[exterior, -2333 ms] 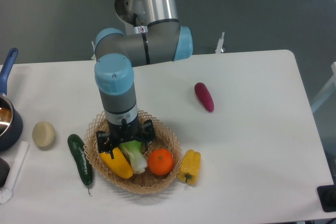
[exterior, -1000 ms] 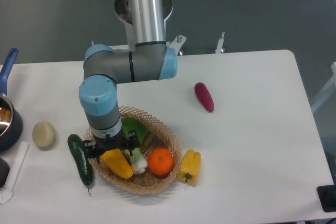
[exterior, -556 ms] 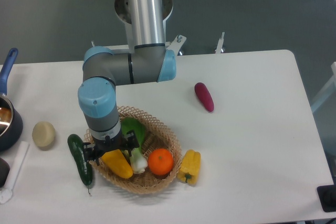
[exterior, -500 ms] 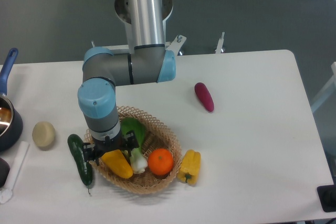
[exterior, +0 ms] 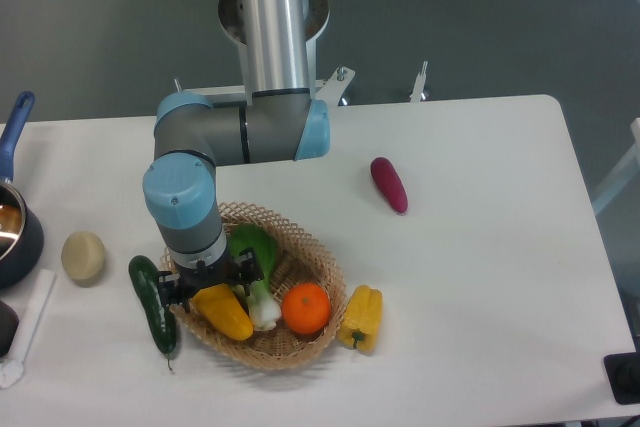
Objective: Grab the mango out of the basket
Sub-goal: 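Lower the gripper around the yellow mango and close on it, then lift the held yellow mango up out of the basket and away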
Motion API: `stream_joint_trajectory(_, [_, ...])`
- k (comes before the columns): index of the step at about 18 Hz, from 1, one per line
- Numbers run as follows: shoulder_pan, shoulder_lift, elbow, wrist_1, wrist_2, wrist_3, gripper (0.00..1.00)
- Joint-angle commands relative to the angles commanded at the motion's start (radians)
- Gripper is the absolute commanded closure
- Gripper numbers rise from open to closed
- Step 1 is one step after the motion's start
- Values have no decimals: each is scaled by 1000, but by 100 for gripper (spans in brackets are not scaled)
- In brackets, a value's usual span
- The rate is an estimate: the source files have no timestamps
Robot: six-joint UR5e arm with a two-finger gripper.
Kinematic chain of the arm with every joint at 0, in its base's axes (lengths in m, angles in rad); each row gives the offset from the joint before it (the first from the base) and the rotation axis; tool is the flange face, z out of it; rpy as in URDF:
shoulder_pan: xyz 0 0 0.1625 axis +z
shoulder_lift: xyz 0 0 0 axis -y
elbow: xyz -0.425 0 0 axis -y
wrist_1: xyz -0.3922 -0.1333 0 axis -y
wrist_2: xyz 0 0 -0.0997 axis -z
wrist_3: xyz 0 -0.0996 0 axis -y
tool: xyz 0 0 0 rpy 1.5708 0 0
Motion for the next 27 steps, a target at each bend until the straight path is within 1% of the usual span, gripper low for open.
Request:
stream_joint_trajectory(6, [-2,-9,5,0,2,0,0])
stream_joint_trajectory(7, [-2,-12,9,0,0,0,2])
stream_joint_trajectory(8, [-2,-12,11,0,0,0,9])
stream_joint_trajectory(10, [-3,-8,12,0,2,0,29])
stream_joint_trajectory(13, [-3,-3,21,0,0,0,37])
stream_joint_trajectory(15, [-3,-3,25,0,2,0,51])
stream_joint_trajectory(18, [-3,11,35,-2,5,3,57])
stream_joint_trajectory(19, [-3,17,41,-2,5,3,60])
stream_joint_trajectory(21, [-2,31,49,-3,5,14,60])
stream_joint_trajectory(23, [-2,57,48,-3,8,70,60])
stream_joint_trajectory(25, [3,92,45,-2,58,156,60])
stream_joint_trajectory(26, [12,100,43,0,90,223,60])
stream_joint_trajectory(27, [43,103,48,0,122,339,60])
